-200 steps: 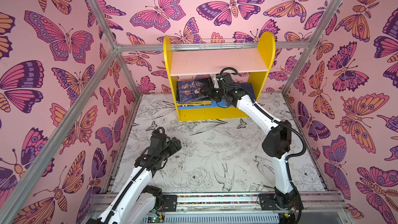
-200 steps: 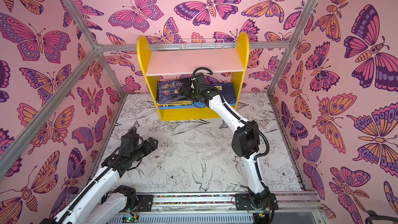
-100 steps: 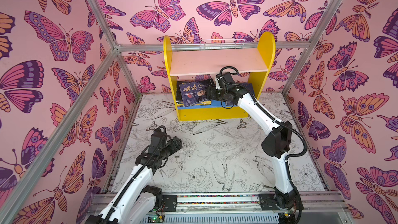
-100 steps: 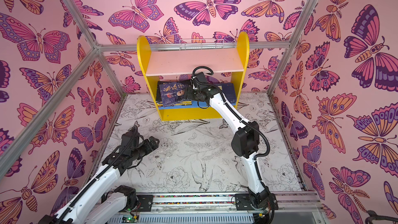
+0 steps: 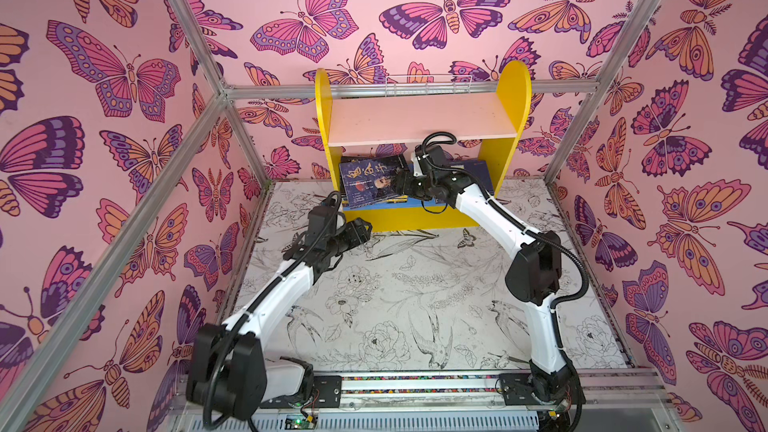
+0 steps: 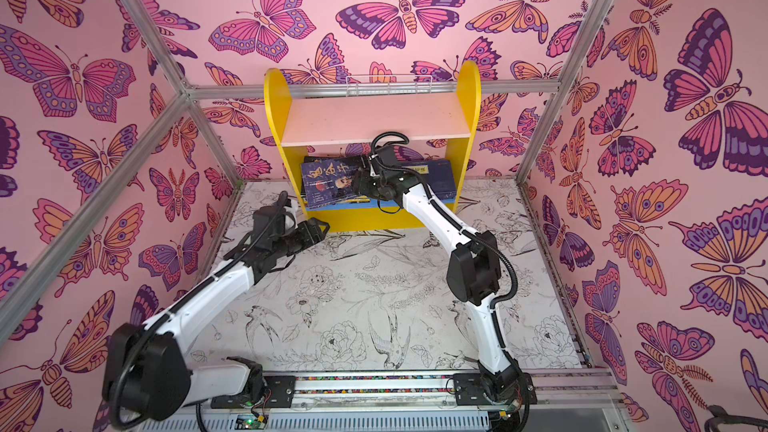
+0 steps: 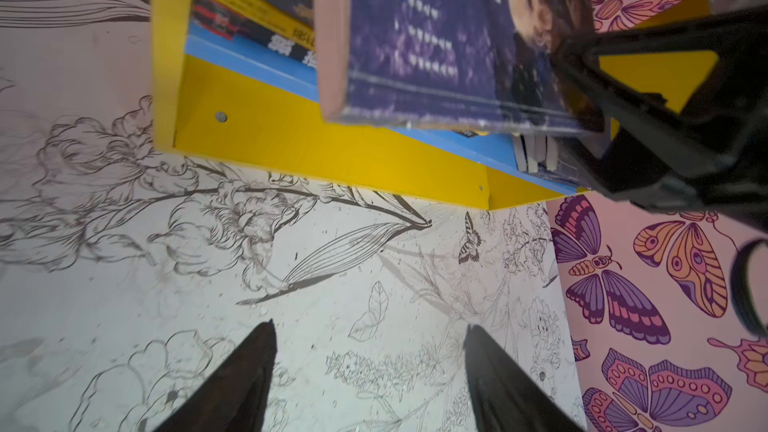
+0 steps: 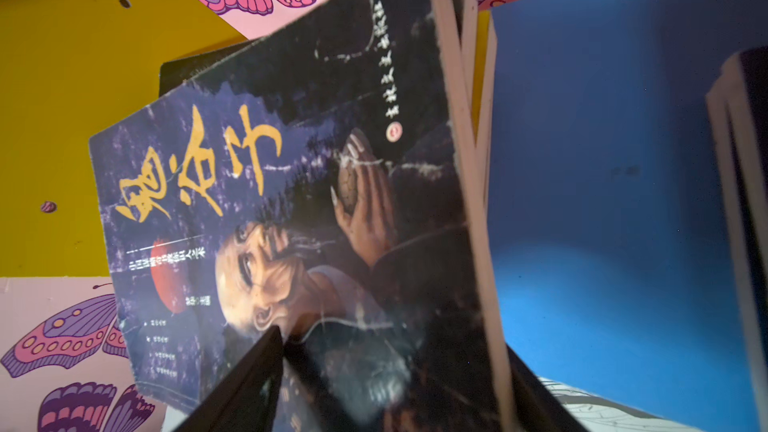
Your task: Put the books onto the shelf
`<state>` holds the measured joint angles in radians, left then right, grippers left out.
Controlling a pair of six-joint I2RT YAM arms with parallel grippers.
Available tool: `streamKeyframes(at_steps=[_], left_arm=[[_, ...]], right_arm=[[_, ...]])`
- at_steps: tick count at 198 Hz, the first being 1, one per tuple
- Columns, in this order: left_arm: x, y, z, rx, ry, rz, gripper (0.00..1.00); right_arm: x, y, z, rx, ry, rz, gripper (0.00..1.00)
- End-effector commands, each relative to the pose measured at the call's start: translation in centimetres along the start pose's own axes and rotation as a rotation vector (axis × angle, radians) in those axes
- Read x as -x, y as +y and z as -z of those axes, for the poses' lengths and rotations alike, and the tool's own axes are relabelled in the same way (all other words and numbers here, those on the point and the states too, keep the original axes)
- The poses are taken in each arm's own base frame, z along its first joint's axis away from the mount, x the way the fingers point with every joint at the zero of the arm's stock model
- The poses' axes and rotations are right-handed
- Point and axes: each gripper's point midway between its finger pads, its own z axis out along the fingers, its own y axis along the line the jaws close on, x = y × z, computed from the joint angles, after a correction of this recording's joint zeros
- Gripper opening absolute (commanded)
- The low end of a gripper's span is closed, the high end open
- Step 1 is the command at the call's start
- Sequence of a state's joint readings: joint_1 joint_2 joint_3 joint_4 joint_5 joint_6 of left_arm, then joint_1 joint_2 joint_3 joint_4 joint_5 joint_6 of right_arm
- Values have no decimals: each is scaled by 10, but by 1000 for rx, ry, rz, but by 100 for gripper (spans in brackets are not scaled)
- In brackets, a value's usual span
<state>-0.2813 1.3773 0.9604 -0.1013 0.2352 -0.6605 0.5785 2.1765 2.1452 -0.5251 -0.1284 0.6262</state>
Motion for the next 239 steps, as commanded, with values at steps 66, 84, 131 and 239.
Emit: streamKeyframes(at_steps=[66, 84, 131, 239], left_arm=[[48, 8, -35, 183, -135, -13, 56], [54, 10, -38, 213, -161, -6, 55], [70, 15, -37, 304, -225, -15, 54], [81, 14, -40, 349, -225, -29, 54]], right_arm=[[24, 42, 29, 163, -67, 28, 72], [22, 42, 32, 162, -56, 51, 74], [20, 34, 43, 145, -22, 131, 82], [-2, 19, 68, 155, 125, 446, 81]])
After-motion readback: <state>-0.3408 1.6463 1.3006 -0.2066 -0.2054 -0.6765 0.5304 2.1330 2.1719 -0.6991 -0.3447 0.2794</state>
